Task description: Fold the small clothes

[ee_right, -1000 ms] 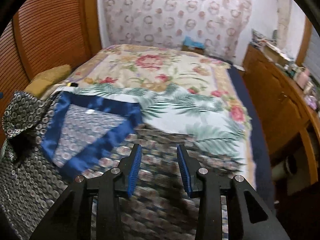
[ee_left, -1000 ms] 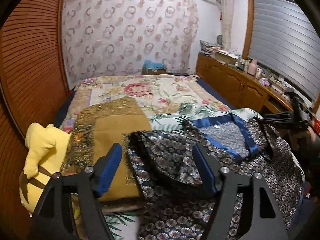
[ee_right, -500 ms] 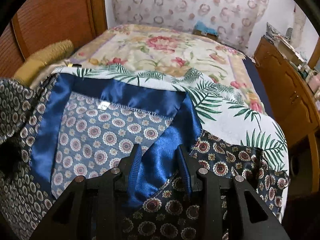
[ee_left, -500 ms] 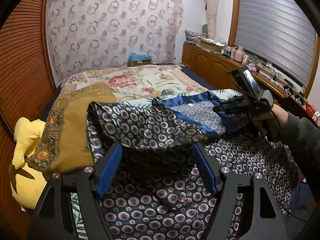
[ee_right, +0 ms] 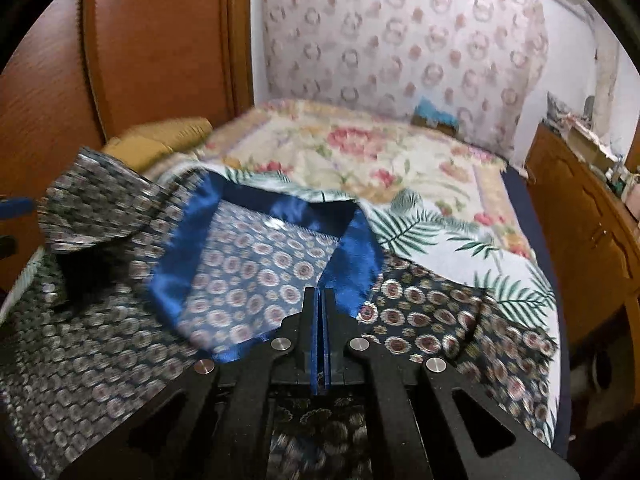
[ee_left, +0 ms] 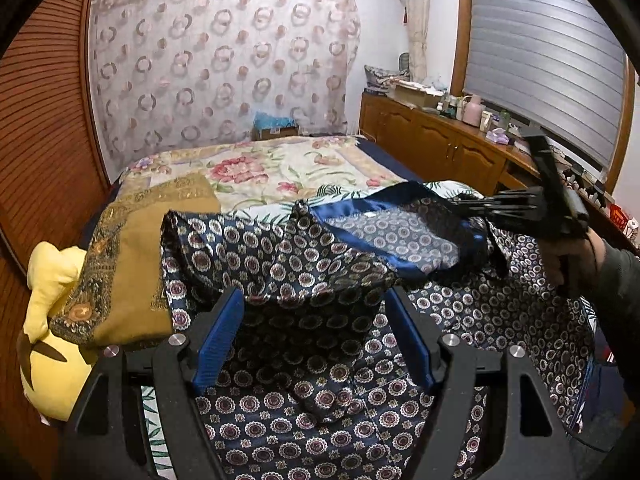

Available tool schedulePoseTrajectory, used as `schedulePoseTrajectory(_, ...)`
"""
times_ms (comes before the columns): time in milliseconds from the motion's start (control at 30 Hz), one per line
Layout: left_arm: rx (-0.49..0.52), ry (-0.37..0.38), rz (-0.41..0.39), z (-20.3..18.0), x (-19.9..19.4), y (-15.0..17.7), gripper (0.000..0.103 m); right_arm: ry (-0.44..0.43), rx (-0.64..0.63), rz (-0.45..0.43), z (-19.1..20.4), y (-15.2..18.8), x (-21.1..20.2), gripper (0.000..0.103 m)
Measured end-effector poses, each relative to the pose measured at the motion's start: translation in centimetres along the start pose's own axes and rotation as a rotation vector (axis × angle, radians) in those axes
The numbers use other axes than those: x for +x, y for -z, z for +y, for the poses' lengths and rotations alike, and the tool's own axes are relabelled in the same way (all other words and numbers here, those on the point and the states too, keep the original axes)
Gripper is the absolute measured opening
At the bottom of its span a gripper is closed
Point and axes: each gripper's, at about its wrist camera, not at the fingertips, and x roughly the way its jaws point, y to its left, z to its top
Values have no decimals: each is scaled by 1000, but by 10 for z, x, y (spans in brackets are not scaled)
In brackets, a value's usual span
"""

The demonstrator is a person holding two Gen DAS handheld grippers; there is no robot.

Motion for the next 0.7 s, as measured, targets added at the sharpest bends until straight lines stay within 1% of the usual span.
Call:
schedulePoseTrajectory(100, -2, 0, -6, -1, -2, -2, 74, 21, -2, -73, 9, 18, -40, 1)
schedulePoseTrajectory(233, -2, 4, -1, -1, -2, 0, 74, 1, -1, -107, 18, 46, -72, 1)
schedulePoseTrajectory(433, 1, -2, -1, 1, -4, 2, 74, -36, 7, -95, 32, 92, -102, 1)
schedulePoseTrajectory(467, -2, -2, -3, 2, -5, 2, 74, -29, 9, -92, 30, 97, -112, 1)
schedulePoseTrajectory(600, -26, -4, -18, 9, -9, 4, 74, -19, 10, -77, 28, 112, -125, 1)
schedulePoseTrajectory(700, -53, -9, -27, 16, -8, 2, 74, -1, 10, -60, 26, 119, -124, 1)
